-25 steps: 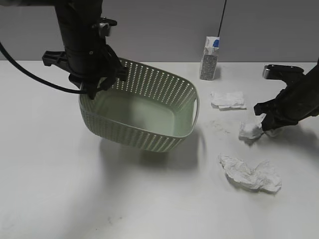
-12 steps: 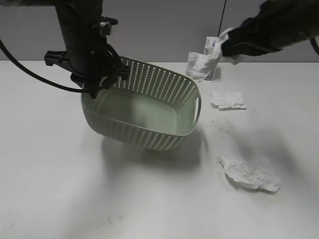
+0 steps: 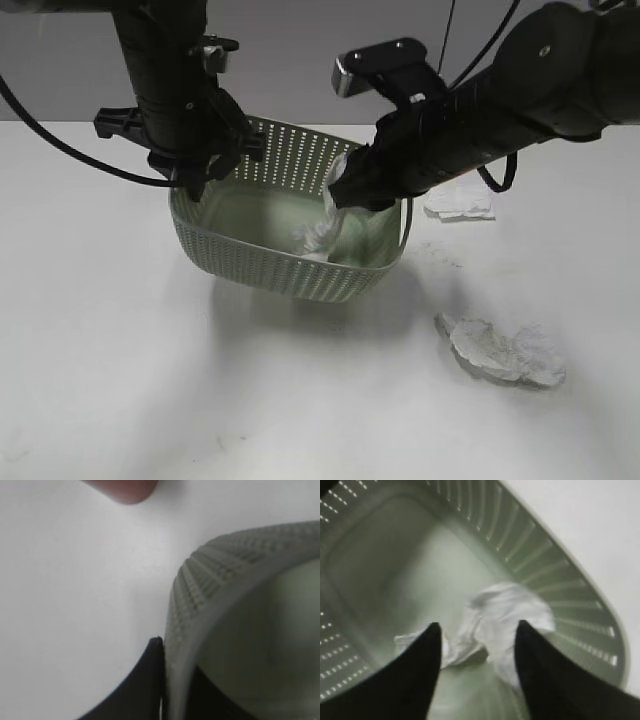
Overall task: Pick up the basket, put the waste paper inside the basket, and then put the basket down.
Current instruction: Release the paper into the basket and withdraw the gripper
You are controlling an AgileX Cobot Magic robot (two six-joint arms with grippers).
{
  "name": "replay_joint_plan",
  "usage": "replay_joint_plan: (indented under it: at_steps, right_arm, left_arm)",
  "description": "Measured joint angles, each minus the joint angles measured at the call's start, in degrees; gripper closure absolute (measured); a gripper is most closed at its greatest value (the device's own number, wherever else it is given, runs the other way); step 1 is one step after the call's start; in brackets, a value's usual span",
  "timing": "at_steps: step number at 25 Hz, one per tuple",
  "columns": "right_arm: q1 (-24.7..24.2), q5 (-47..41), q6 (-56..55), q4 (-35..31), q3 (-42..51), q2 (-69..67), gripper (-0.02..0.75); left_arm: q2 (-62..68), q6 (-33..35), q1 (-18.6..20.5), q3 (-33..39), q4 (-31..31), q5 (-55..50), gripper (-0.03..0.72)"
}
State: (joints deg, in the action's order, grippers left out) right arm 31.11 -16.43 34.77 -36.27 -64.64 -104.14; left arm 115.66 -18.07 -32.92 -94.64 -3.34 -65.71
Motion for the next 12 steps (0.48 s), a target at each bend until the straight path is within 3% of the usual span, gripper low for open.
replay_joint_plan:
  at_steps: [2,3,8,12]
  right_arm:
    - [0.0,-0.21,0.05,0.63,0.05,-0.53,0.212]
    - [0.0,-0.57,0.05,1.09,-0.21,-0.39,0.163]
    - [-1.1,-1.94,-1.3,1.92,-2.08,3.35,0.172]
    - [-7.54,-1.68,-5.66,1.87,-4.58,4.66,0.178]
  left_arm:
    - [0.0,0.0,0.0,0.0,0.03,0.0,0.688]
    - [0.0,0.0,0.0,0.0,0.03,0.0,0.688]
    - [0.0,0.0,0.0,0.02,-0.79,0.0,0.688]
    - [0.0,0.0,0.0,0.02,-1.08,0.0,0.688]
